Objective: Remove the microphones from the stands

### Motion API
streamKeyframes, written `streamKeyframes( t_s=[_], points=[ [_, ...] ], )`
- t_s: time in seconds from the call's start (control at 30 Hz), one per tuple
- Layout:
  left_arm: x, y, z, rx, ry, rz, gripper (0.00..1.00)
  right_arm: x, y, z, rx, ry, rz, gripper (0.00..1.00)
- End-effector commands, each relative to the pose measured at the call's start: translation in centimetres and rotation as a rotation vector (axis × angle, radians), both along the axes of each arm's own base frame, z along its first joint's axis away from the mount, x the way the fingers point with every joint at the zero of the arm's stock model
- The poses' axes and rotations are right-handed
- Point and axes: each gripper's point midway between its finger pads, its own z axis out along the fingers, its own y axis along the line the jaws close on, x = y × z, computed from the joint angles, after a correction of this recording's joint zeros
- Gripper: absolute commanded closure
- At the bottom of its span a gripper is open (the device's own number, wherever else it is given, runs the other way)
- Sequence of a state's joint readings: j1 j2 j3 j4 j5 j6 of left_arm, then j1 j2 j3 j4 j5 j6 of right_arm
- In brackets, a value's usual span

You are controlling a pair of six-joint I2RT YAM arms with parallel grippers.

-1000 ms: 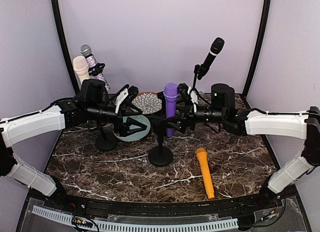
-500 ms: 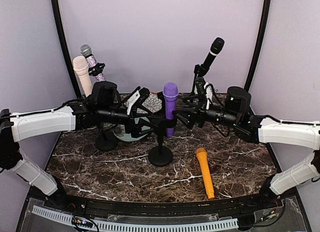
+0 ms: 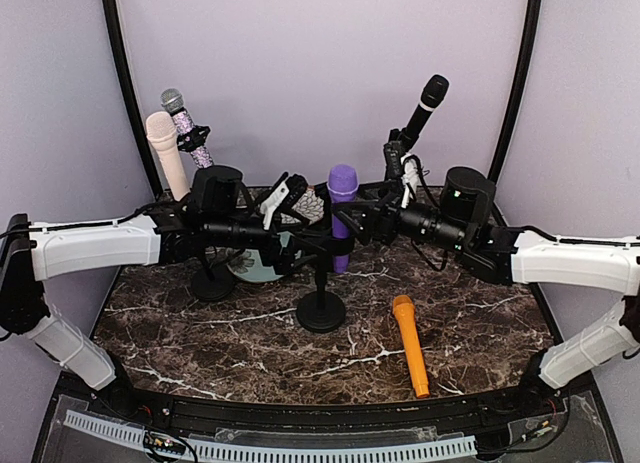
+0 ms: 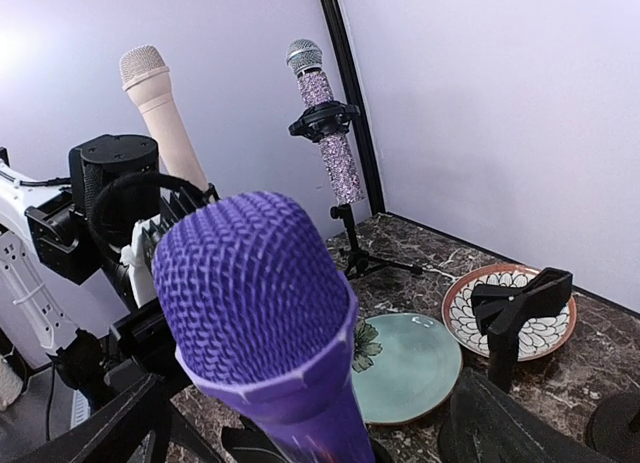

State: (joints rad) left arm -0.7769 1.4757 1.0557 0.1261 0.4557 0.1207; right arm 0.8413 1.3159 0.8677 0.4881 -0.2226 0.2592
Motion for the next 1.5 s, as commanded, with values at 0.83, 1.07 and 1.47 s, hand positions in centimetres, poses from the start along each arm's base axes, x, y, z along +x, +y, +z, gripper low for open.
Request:
streamKeyframes(
  t_s=[0.83,1.07,1.47],
  points=[
    [0.3,0.2,-0.6,0.017,-0.056,0.033,0.08,1.2,2.8,3.8,-0.048,-0.128,-0.150,0.57],
    [0.4,-0.1,-0.4,0.008,-0.064,0.028,0.08,1.1,3.0,3.8,-0.052,-0.128,-0.148,0.63],
    [0.2,-0.3,-0.7,0.016,-0.067,0.013,0.48,1.1,2.9,3.6,-0.055,-0.125,-0.153,0.68]
  ],
)
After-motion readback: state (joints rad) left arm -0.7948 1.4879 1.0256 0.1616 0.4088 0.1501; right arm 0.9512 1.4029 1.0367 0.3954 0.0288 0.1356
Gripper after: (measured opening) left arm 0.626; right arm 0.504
